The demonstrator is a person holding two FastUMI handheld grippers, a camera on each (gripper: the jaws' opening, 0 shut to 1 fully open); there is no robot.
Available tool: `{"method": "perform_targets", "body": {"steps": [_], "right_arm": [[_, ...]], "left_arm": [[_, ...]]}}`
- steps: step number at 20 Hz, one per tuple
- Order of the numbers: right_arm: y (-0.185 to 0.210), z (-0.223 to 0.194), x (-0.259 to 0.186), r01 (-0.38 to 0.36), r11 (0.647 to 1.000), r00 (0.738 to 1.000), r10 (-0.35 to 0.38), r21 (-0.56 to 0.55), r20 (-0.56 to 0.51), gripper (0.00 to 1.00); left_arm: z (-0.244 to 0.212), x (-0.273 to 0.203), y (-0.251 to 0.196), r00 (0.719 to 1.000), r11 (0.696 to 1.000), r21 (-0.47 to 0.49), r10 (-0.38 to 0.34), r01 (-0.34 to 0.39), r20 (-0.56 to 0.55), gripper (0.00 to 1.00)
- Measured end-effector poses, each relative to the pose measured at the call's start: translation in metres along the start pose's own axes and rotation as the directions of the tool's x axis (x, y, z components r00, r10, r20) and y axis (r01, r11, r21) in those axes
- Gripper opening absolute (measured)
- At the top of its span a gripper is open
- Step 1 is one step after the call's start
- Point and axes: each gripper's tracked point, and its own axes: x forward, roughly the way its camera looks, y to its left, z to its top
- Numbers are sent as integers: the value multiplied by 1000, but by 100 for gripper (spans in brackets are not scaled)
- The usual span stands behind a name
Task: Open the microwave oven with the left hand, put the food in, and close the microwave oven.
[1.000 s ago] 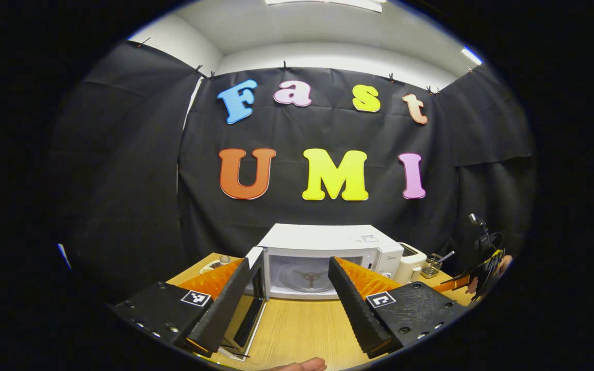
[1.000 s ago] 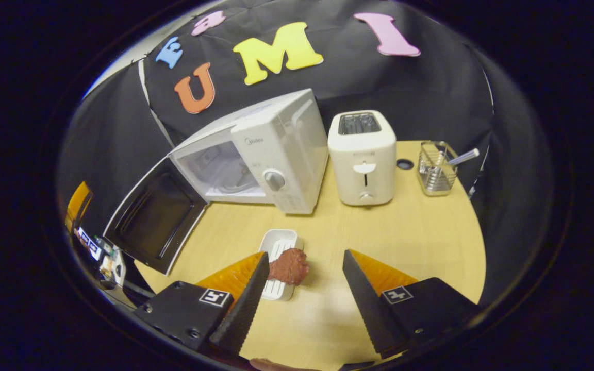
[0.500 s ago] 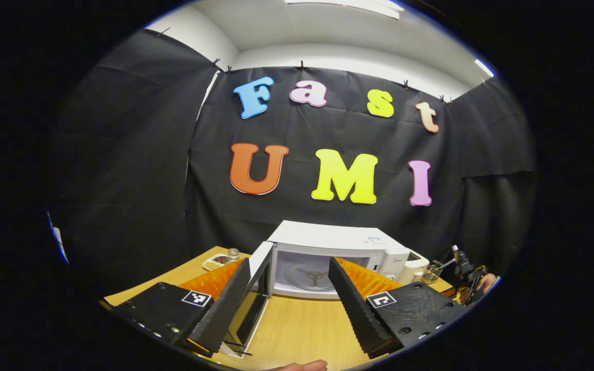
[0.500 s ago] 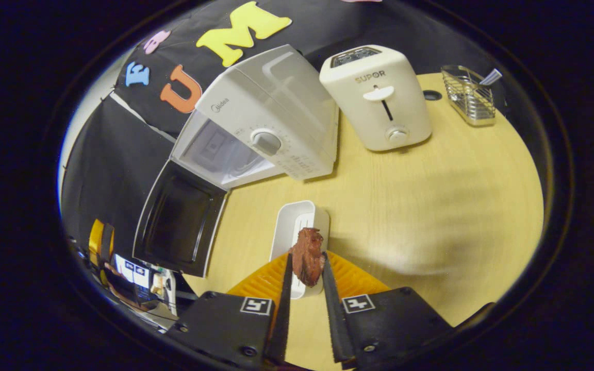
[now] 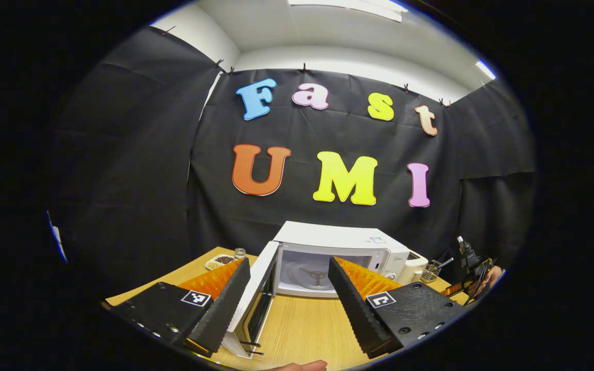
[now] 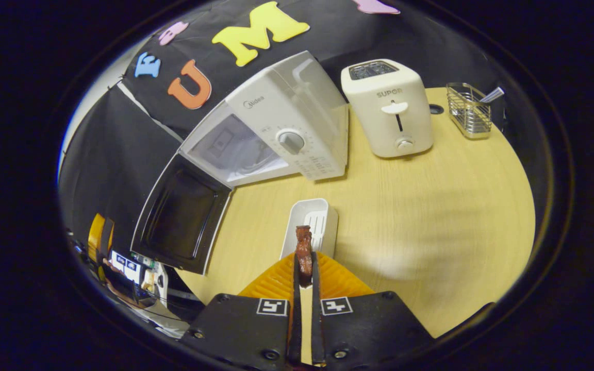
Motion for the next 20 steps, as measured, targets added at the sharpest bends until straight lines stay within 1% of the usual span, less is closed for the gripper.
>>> {"method": "perform_targets", "body": {"steps": [2, 5, 6, 8, 10, 12, 14, 17, 19, 20], "right_arm": [[14, 4, -11, 31, 999, 999, -29, -43, 42, 10], [33, 10, -21, 107, 989, 989, -94, -107, 112, 10], [39, 11, -22, 134, 982, 984, -117, -130, 132, 11], [54, 13, -23, 177, 969, 975, -149, -173, 165, 10], [69, 16, -21, 221, 952, 963, -179, -211, 201, 10], [86, 20, -18, 265, 933, 945, -202, -242, 256, 10], [105, 25, -12, 303, 913, 926, -213, -275, 312, 10], [137, 32, 1, 339, 884, 897, -201, -321, 395, 10], [156, 40, 15, 365, 869, 870, -191, -334, 454, 11], [164, 43, 21, 376, 864, 857, -187, -336, 480, 11]], "left_arm": [[2, -4, 10, 1000, 1000, 2, 11, -11, 12, 93], [3, -12, 23, 1000, 1000, -5, 16, -16, 25, 93], [4, -14, 30, 999, 1000, 6, 30, -31, 33, 93], [3, -15, 48, 995, 995, 54, 81, -84, 54, 94], [-2, -19, 53, 995, 991, 93, 93, -97, 48, 94], [-6, -23, 50, 996, 992, 103, 74, -78, 42, 93], [-5, -26, 50, 998, 995, 90, 47, -51, 46, 94], [-7, -29, 62, 998, 997, 60, 51, -54, 47, 94], [-10, -31, 70, 998, 997, 42, 59, -61, 38, 93], [-12, -33, 70, 998, 998, 30, 52, -53, 27, 93]]}}
